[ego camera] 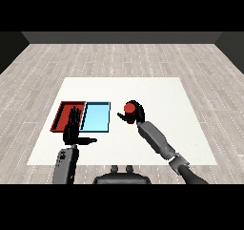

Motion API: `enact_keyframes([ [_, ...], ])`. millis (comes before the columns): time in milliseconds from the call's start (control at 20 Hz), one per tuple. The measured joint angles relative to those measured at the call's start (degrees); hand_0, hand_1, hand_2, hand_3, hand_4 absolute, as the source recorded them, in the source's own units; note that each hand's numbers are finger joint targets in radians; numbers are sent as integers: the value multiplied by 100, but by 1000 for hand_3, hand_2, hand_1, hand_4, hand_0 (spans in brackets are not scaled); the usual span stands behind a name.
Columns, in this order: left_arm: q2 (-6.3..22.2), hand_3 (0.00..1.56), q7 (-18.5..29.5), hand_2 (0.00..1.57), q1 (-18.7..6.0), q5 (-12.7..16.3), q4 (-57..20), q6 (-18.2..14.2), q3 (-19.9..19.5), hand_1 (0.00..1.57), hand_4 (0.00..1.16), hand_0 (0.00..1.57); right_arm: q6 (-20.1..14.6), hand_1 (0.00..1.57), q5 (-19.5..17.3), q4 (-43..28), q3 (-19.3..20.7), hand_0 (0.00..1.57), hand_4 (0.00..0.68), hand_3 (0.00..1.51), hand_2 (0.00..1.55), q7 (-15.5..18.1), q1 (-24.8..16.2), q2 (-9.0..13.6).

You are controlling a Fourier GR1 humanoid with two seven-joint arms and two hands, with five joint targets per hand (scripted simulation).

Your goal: Pick the red can and put it in the red box

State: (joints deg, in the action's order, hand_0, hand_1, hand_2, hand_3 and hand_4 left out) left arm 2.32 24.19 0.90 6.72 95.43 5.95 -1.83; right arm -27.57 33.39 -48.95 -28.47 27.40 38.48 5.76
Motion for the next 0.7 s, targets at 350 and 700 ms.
enact_keyframes([
  [350,-167,0,-638,0,-130,-250,359,-219,690,0,0,0,-297,1440,-298,-1916,-13,1440,628,1382,1405,-333,-594,564],
  [700,-209,0,-1206,0,-435,-475,465,-534,1079,0,0,0,-445,1440,-978,-2833,99,1440,628,1382,1405,-763,-985,465],
])
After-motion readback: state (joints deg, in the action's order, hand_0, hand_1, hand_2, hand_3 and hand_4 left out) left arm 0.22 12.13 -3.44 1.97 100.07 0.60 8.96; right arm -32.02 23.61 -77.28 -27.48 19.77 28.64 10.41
